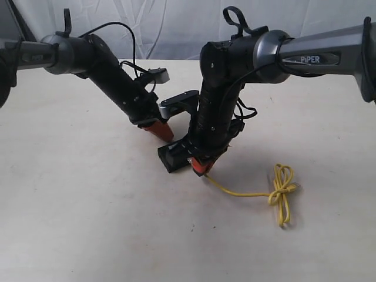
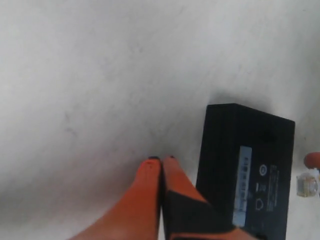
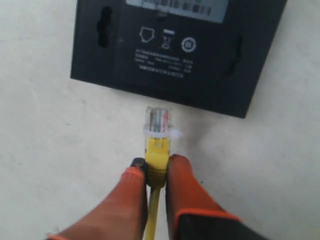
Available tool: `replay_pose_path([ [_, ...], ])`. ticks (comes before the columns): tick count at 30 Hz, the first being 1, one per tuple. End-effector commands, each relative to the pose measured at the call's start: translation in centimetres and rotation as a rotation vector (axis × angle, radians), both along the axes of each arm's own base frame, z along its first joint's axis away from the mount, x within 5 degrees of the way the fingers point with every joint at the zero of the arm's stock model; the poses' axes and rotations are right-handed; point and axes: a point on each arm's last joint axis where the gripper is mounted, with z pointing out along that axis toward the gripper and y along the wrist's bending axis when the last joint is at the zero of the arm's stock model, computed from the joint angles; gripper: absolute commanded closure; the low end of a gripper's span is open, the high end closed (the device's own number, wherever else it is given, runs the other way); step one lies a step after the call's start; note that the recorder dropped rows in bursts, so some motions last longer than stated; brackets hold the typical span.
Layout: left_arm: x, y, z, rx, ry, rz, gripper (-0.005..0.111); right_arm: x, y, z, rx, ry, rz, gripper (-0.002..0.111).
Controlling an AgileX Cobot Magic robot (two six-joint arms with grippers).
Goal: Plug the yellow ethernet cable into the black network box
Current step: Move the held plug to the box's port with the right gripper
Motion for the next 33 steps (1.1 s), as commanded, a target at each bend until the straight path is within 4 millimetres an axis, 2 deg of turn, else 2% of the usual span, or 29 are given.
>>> replay_pose_path([
  [1,-0.3,-1.1,-0.6,-0.009,0.009,0.002,0.107,0.1,-0.1,0.1,-0.012,-0.004,0.006,0.109],
  [7,-0.4,-1.1,-0.6,-0.011,0.015,-0.003,0.107,0.1,-0.2,-0.9,-0.039,0.021,0.010,0.109],
  [12,-0.4,-1.1,-0.6,-0.011,0.018,-0.006,0.107,0.9,-1.1,-1.3,-0.041,0.017,-0.017,0.109],
  [33,-0.8,-1.1,-0.5,-0.025,0.058,-0.030,0.107,1.7,-0.3,-1.1,0.054,-0.053,-0.074,0.109],
])
